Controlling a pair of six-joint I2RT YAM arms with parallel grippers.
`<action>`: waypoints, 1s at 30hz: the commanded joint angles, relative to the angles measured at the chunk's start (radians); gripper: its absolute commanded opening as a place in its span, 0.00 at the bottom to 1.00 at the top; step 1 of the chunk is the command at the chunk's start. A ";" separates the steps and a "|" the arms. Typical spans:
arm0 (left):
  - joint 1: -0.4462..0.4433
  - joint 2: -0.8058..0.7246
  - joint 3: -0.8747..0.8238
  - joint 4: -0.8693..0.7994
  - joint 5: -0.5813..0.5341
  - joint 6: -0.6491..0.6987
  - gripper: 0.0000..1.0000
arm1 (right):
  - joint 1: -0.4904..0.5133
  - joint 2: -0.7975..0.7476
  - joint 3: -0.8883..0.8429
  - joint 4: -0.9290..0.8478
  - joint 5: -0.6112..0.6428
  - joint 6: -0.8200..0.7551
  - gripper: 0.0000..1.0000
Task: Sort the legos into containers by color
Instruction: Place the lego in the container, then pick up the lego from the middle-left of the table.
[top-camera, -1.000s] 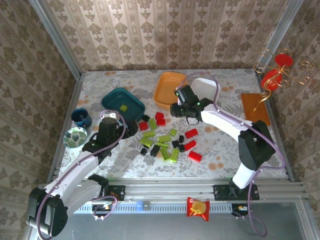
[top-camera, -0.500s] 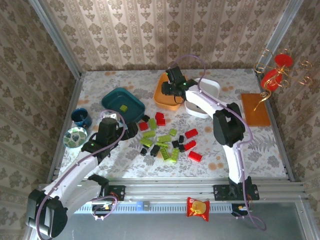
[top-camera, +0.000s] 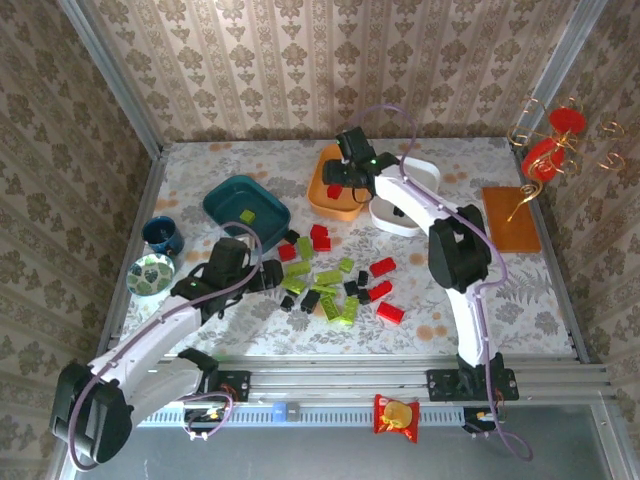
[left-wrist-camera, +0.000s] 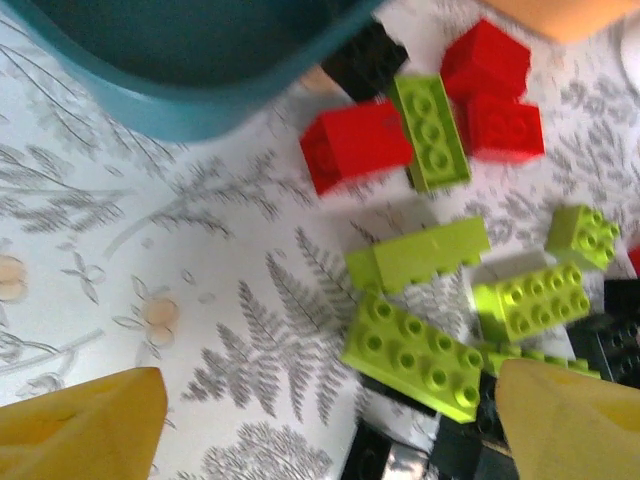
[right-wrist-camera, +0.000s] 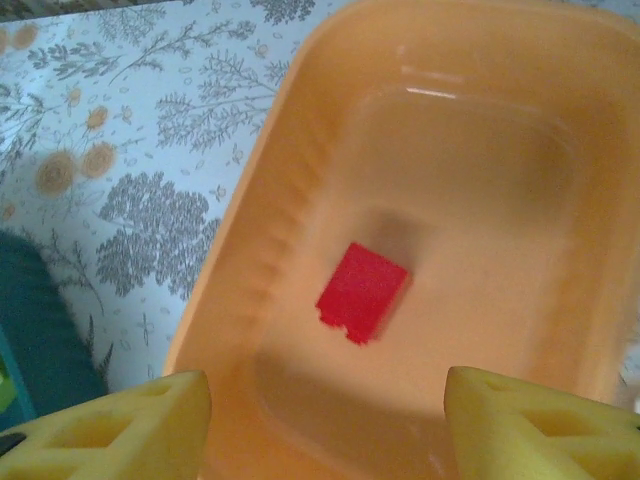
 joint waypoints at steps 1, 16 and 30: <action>-0.073 0.032 0.028 -0.089 0.038 0.004 0.81 | 0.007 -0.150 -0.130 0.051 0.001 0.004 0.65; -0.179 0.243 0.081 -0.160 0.030 0.088 0.63 | 0.003 -0.456 -0.534 0.167 0.013 0.052 0.65; -0.186 0.404 0.123 -0.115 0.061 0.129 0.61 | -0.010 -0.506 -0.560 0.170 0.023 0.062 0.66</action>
